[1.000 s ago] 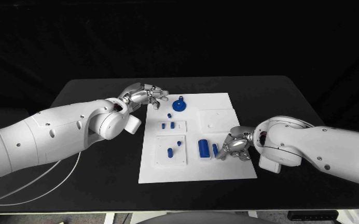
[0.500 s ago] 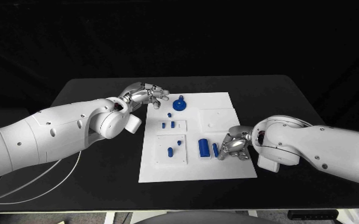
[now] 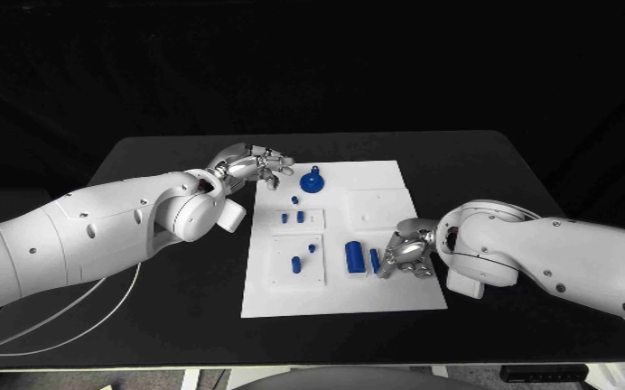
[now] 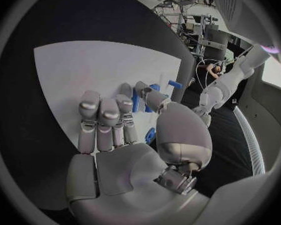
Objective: Assemble the parts on the task board
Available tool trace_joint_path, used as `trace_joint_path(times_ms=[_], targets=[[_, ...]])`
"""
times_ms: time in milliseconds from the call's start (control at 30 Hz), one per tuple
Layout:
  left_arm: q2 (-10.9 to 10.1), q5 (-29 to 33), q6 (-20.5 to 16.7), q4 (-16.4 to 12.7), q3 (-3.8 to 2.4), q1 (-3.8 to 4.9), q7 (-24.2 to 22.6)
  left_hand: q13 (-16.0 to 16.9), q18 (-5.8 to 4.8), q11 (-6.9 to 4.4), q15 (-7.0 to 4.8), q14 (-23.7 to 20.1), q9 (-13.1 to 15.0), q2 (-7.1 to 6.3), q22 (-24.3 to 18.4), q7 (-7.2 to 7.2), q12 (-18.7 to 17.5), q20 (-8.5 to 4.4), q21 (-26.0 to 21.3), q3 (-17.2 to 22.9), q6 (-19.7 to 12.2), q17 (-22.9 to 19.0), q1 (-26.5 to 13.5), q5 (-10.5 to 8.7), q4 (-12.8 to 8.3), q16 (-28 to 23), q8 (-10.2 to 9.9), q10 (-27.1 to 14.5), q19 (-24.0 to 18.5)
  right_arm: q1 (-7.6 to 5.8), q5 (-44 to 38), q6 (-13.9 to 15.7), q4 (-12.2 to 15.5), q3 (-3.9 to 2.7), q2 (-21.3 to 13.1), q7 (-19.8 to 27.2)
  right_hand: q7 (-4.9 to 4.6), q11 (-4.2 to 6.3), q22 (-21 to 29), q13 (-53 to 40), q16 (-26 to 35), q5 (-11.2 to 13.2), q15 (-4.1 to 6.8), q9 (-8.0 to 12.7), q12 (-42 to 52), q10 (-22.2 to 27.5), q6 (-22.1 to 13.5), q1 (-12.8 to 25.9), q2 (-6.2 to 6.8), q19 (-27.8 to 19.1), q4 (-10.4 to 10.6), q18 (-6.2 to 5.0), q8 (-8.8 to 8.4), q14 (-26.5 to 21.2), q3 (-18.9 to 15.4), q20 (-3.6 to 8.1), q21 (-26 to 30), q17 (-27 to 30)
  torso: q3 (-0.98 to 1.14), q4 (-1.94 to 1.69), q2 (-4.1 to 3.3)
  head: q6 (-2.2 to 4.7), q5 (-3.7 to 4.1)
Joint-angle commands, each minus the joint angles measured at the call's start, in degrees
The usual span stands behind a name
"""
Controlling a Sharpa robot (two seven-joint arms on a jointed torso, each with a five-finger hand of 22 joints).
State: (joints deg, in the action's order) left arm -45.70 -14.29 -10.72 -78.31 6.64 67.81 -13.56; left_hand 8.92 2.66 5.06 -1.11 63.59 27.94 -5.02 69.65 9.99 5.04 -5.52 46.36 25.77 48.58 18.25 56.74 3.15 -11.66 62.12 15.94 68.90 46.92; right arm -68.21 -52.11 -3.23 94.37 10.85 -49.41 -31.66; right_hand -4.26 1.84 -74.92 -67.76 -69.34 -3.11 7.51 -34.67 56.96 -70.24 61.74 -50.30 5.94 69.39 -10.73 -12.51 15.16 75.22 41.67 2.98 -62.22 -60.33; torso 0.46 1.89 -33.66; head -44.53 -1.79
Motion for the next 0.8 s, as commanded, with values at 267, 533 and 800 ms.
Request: trace_joint_path(times_ms=[267, 533, 800], targets=[[0.06, -0.35, 0.74, -0.14, -0.04, 0.04, -0.18, -0.08, 0.73, 0.25, 0.02, 0.15, -0.07, 0.58, 0.07, -0.18, 0.26, -1.12, -0.27, 0.06, -0.24, 0.11, -0.01, 0.22, 0.15, -0.4, 0.33, 0.15, 0.13, 0.51, -0.68, -1.43, -0.49, 0.34, -0.34, -1.11, -0.2, 0.05, -0.59, -0.04, 0.05, -1.29, 0.18, 0.51, -0.02, -0.15, 0.03, 1.16, 1.21, -0.09, -0.28, -2.49, -0.51, 0.23, -0.44, -0.28, -0.04, 0.05, 0.01, 0.01, -0.03, -0.04, 0.04], [0.17, -0.4, 0.78, -0.06, -0.04, 0.04, -0.1, -0.08, 0.72, 0.25, 0.03, 0.15, -0.08, 0.56, 0.09, -0.18, 0.26, -1.12, -0.28, 0.07, -0.25, 0.12, 0.03, 0.22, 0.13, -0.4, 0.33, 0.15, 0.13, 0.52, -0.49, -1.49, -0.52, 0.34, -0.46, -1.21, -0.21, 0.06, -0.57, -0.11, 0.04, -3.64, 0.19, 0.58, 0.0, -0.11, 0.0, 2.35, 2.35, -0.04, -1.24, -2.49, -0.53, 0.25, -2.83, -0.19, -0.09, 0.06, 0.04, 0.03, -0.01, -0.06, 0.11], [0.18, -0.44, 0.85, -0.09, -0.04, 0.04, -0.07, -0.08, 0.72, 0.25, 0.03, 0.15, -0.08, 0.56, 0.1, -0.18, 0.26, -1.12, -0.29, 0.08, -0.25, 0.13, 0.08, 0.23, 0.11, -0.41, 0.33, 0.15, 0.13, 0.52, 1.04, -2.66, -0.69, 0.33, -0.73, -0.75, -0.26, 0.04, -0.49, -0.04, 0.15, -3.88, 0.14, 0.89, -0.14, -0.13, 0.15, 0.3, -1.13, -0.26, -1.67, -2.49, -0.65, 0.21, 2.33, -0.32, 0.15, 0.13, 0.03, -0.01, -0.01, -0.06, 0.16]])
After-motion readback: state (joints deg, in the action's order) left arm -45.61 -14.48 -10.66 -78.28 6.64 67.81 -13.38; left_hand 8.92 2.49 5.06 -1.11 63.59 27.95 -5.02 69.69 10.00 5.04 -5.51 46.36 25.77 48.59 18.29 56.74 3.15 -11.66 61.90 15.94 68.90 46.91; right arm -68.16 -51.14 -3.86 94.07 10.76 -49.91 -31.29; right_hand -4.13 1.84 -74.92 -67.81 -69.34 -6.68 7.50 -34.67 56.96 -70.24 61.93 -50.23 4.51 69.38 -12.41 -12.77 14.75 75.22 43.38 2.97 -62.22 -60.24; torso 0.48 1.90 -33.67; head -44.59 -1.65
